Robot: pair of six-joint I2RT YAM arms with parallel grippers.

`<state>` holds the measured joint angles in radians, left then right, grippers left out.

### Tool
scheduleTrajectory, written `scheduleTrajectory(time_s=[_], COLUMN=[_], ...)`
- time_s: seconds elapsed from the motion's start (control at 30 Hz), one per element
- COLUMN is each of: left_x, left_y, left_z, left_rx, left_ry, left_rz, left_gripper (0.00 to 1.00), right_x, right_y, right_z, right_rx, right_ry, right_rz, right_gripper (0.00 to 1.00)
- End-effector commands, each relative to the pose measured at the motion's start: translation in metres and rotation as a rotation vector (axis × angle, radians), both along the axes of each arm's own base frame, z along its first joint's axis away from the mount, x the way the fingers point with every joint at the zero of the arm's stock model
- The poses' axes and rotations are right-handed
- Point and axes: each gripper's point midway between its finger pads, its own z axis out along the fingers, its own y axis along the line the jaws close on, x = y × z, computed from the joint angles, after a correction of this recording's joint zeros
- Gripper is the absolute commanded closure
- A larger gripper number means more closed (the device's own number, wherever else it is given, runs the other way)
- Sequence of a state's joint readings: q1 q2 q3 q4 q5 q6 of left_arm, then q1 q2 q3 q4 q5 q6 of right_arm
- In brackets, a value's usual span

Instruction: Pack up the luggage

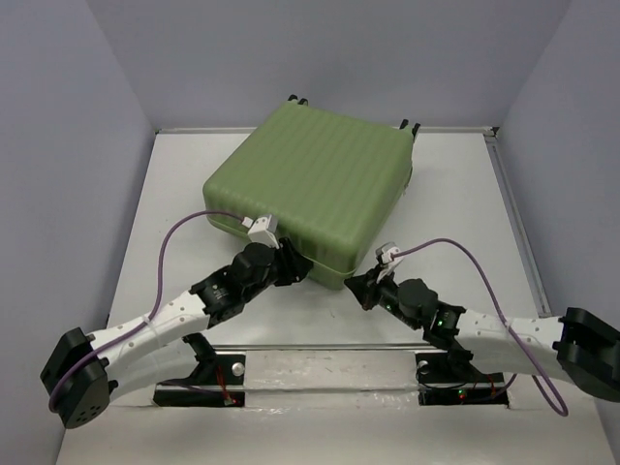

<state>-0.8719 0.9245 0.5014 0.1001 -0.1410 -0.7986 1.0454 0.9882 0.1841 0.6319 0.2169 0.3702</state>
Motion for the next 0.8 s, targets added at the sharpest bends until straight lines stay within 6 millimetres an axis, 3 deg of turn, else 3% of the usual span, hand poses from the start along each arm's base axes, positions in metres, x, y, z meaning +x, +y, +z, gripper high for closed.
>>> scheduleTrajectory(time_s=[0.0, 0.03, 0.13, 0.17, 0.2, 0.23, 0.3, 0.37, 0.43, 0.5, 0.6, 0.73, 0.77], left_x=[0.033, 0.037, 0.051, 0.053, 0.054, 0.057, 0.058, 0.059, 0.059, 0.059, 0.055, 0.051, 0.049], left_y=[-0.028, -0.027, -0.031, -0.033, -0.035, -0.039, -0.045, -0.047, -0.047, -0.045, -0.043, -0.048, -0.048], left_z=[0.099, 0.101, 0.108, 0.109, 0.110, 0.107, 0.103, 0.103, 0.100, 0.099, 0.096, 0.089, 0.088], left_rx=[-0.240, -0.235, -0.232, -0.232, -0.231, -0.226, -0.230, -0.235, -0.230, -0.225, -0.243, -0.259, -0.260], left_ry=[-0.214, -0.219, -0.230, -0.230, -0.229, -0.220, -0.207, -0.202, -0.198, -0.199, -0.194, -0.175, -0.172], left_rz=[0.051, 0.066, 0.092, 0.094, 0.091, 0.089, 0.081, 0.079, 0.079, 0.085, 0.082, 0.054, 0.049], left_gripper=[0.48, 0.48, 0.48, 0.48, 0.48, 0.49, 0.49, 0.49, 0.49, 0.49, 0.50, 0.50, 0.50], right_x=[-0.027, -0.032, -0.064, -0.071, -0.076, -0.089, -0.093, -0.087, -0.079, -0.076, -0.075, -0.073, -0.071], right_y=[0.016, 0.022, 0.030, 0.042, 0.045, 0.055, 0.079, 0.091, 0.106, 0.106, 0.112, 0.138, 0.144], right_z=[0.014, 0.021, -0.005, 0.006, -0.006, -0.003, 0.014, 0.027, 0.054, 0.061, 0.093, 0.103, 0.094], right_rx=[-0.056, -0.059, -0.178, -0.168, -0.223, -0.231, -0.220, -0.201, -0.149, -0.136, -0.052, -0.040, -0.053], right_ry=[0.043, 0.064, 0.164, 0.171, 0.191, 0.185, 0.161, 0.146, 0.122, 0.117, 0.090, 0.067, 0.063], right_rz=[-0.010, -0.003, 0.033, 0.053, 0.039, 0.067, 0.063, 0.035, -0.006, -0.022, -0.014, -0.006, -0.017], right_gripper=[0.93, 0.93, 0.93, 0.93, 0.93, 0.93, 0.93, 0.93, 0.93, 0.93, 0.93, 0.93, 0.93])
